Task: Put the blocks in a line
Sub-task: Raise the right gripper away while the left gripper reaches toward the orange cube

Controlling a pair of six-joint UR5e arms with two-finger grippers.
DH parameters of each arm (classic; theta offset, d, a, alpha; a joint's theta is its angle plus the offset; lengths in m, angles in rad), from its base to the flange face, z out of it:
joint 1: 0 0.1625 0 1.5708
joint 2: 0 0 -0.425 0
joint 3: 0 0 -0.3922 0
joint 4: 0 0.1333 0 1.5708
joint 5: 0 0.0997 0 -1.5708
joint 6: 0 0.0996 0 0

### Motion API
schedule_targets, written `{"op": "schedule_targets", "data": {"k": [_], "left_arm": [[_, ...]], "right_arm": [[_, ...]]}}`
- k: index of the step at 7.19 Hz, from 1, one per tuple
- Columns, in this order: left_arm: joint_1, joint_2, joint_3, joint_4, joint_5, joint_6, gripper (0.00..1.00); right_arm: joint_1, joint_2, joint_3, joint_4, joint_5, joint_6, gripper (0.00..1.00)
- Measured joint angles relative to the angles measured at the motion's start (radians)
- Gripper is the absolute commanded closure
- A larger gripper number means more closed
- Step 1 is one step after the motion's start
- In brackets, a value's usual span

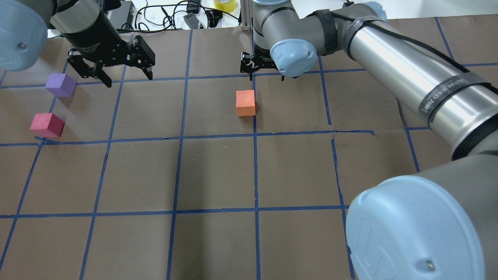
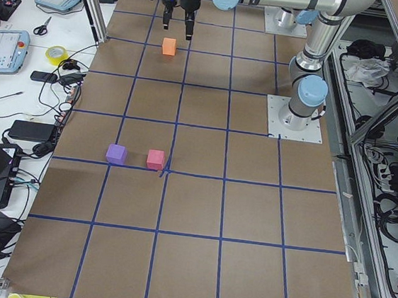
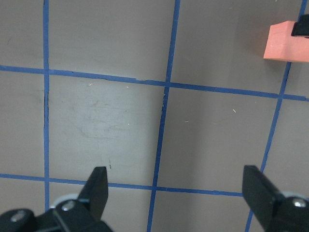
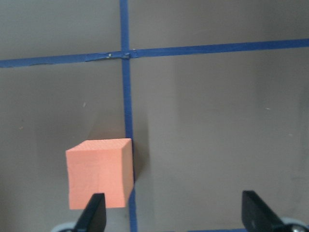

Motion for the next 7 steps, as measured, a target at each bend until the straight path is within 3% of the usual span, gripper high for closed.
{"op": "schedule_targets", "data": {"k": [3, 5, 7], "left_arm": [[-0.043, -0.162, 0.026, 0.187, -0.002, -0.013, 0.00], [-0.121, -0.296, 0.044, 0.325, -0.001, -0.087, 0.00], [-0.213, -0.409, 0.082, 0.424, 0.001, -0.199, 0.00]], "right_arm": [[-0.150, -0.169, 0.017, 0.202, -0.005, -0.184, 0.00], [-0.170, -0.307, 0.039, 0.347, -0.014, -0.209, 0.00], [-0.170, -0.464, 0.128, 0.426, -0.028, -0.212, 0.00]]}}
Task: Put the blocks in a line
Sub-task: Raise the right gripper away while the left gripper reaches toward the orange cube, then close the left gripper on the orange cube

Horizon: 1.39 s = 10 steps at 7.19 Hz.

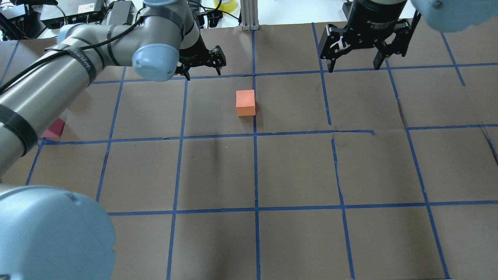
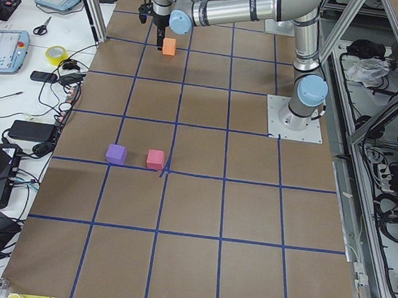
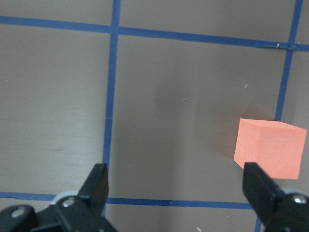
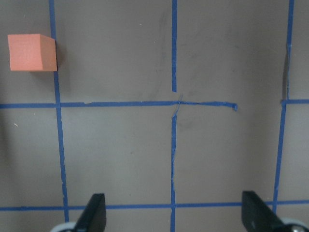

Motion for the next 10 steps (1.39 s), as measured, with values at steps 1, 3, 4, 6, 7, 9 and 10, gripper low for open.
{"op": "schedule_targets", "data": {"k": [1, 3, 4, 6, 7, 9, 10], "left_arm": [[-0.042, -0.046, 0.023, 0.024, 0.002, -0.047, 0.00], [-0.103, -0.119, 0.053, 0.041, 0.002, -0.075, 0.00], [-0.119, -0.148, 0.058, 0.043, 0.002, -0.073, 0.00], [-0.131, -0.186, 0.059, 0.044, 0.000, -0.068, 0.31], [-0.132, -0.201, 0.058, 0.044, 0.000, -0.066, 0.70], [-0.132, -0.209, 0.055, 0.042, 0.003, -0.066, 1.00], [-0.126, -0.195, 0.048, 0.036, 0.009, -0.050, 1.00]], "right_arm": [[0.001, -0.046, 0.059, -0.003, -0.011, 0.000, 0.00], [-0.003, -0.071, 0.109, -0.025, -0.017, -0.001, 0.00], [-0.009, -0.073, 0.113, -0.038, -0.018, -0.003, 0.00], [-0.019, -0.073, 0.100, -0.061, -0.011, -0.002, 0.00], [-0.025, -0.074, 0.087, -0.060, -0.009, -0.001, 0.00], [-0.026, -0.076, 0.075, -0.058, -0.014, -0.001, 0.00], [-0.027, -0.075, 0.072, -0.058, -0.014, -0.001, 0.00]]}}
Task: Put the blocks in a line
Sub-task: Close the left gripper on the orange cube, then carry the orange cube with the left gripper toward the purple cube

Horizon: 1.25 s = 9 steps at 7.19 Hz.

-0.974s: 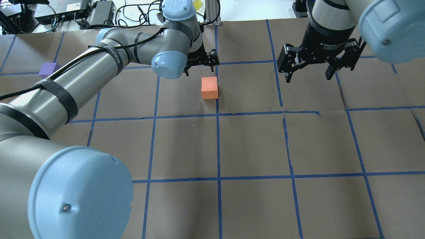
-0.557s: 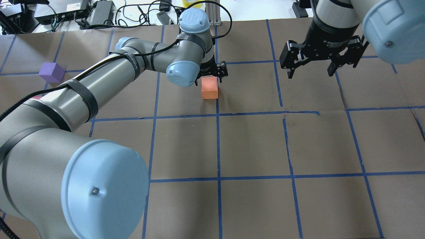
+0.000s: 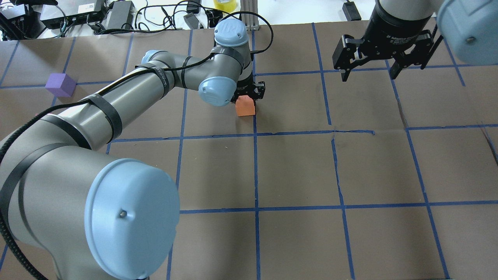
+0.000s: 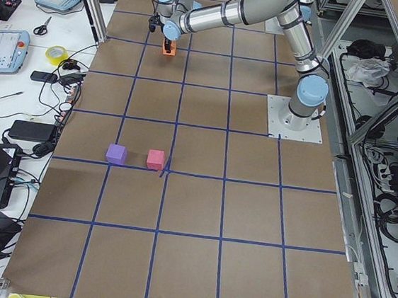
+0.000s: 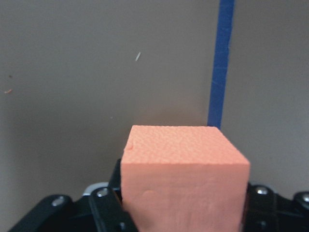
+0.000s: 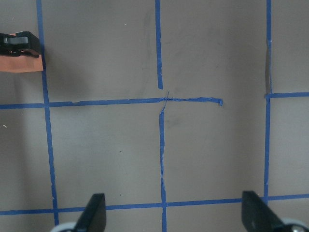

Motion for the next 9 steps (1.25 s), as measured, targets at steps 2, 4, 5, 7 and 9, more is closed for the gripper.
{"op": "schedule_targets", "data": {"k": [2, 4, 5, 7, 9], "left_arm": [[0.110, 0.034, -0.009, -0.043, 0.029, 0.088, 1.00], [0.299, 0.071, -0.004, -0.062, 0.058, 0.115, 1.00], [0.410, 0.090, -0.002, -0.065, 0.072, 0.134, 1.00], [0.612, 0.105, 0.024, -0.115, 0.070, 0.267, 1.00], [0.738, 0.081, 0.098, -0.156, 0.060, 0.387, 1.00]], "right_arm": [[-0.003, 0.001, -0.002, -0.002, 0.003, 0.001, 0.00], [-0.004, 0.002, -0.003, -0.001, 0.002, 0.000, 0.00], [-0.004, 0.002, -0.003, -0.001, 0.002, 0.000, 0.00], [-0.004, 0.002, -0.003, -0.001, 0.003, 0.000, 0.00], [-0.004, 0.002, -0.003, -0.001, 0.003, 0.000, 0.00]]}}
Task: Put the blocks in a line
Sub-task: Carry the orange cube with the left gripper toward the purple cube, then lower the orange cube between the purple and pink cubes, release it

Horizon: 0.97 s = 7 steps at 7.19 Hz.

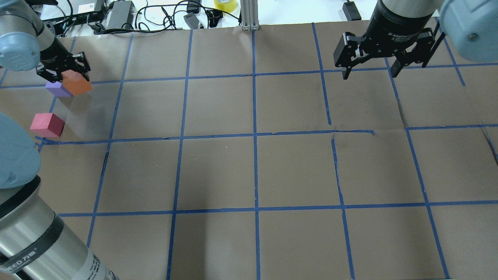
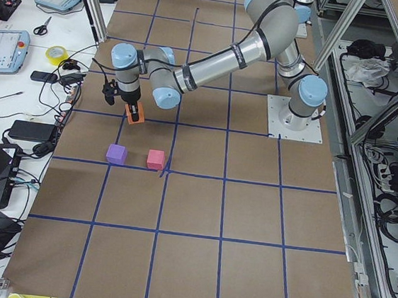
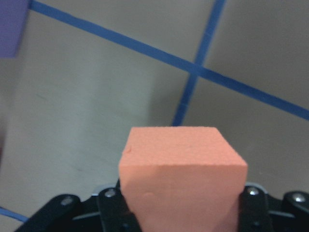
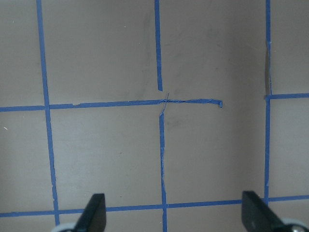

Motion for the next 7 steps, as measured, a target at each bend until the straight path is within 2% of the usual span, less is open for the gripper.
{"op": "schedule_targets", "data": {"k": [3, 7], "left_arm": [[0.103, -0.057, 0.074, -0.011, 0.001, 0.135, 1.00], [0.133, -0.092, 0.061, -0.017, 0.035, 0.341, 1.00]], "right_arm": [[-0.001, 0.000, 0.000, 0.000, 0.000, 0.001, 0.00], [-0.002, 0.000, 0.001, -0.001, -0.001, 0.004, 0.00]]}}
